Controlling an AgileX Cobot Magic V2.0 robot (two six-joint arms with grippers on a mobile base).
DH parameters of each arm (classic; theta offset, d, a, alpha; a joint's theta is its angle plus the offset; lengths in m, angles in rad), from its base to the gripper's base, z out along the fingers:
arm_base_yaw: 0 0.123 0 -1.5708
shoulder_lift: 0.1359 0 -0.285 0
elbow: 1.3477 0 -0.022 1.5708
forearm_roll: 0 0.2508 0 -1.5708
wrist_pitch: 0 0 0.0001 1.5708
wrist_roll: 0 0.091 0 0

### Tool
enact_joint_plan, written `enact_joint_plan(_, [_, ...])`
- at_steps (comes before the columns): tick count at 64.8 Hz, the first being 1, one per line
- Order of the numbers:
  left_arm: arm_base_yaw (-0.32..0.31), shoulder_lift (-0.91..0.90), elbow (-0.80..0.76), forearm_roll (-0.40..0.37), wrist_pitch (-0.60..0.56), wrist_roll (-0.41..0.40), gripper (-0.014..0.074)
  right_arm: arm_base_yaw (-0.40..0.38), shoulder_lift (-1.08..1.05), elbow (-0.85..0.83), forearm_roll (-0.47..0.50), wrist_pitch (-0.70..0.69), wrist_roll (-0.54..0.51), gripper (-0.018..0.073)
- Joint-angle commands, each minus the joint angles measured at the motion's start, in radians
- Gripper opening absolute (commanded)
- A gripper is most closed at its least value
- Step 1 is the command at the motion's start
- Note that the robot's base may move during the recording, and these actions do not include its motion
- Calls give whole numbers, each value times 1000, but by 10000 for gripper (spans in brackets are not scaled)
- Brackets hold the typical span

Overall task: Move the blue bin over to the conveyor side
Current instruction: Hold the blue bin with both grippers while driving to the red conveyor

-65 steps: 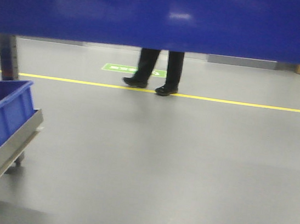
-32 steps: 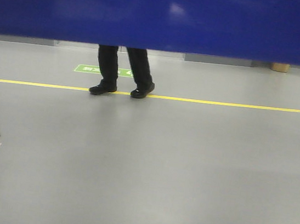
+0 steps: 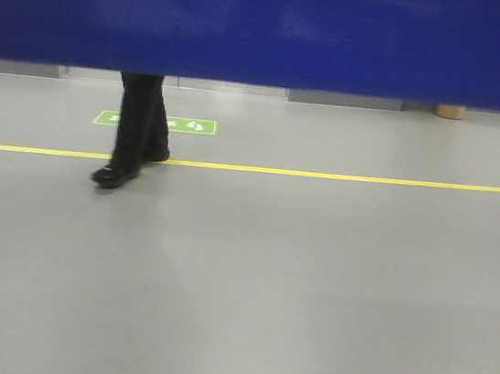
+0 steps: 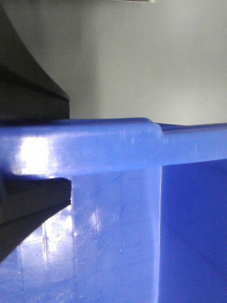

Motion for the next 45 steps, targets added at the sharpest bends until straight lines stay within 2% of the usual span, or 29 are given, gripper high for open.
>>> enact_joint_plan(1, [2,-19,-12,34,-82,6,-18,-6,-23,-14,-57,-78,-17,-88])
enact_joint_plan(45, [2,-19,-12,34,-84,6,-18,-6,-23,-14,-57,-78,-17,-88])
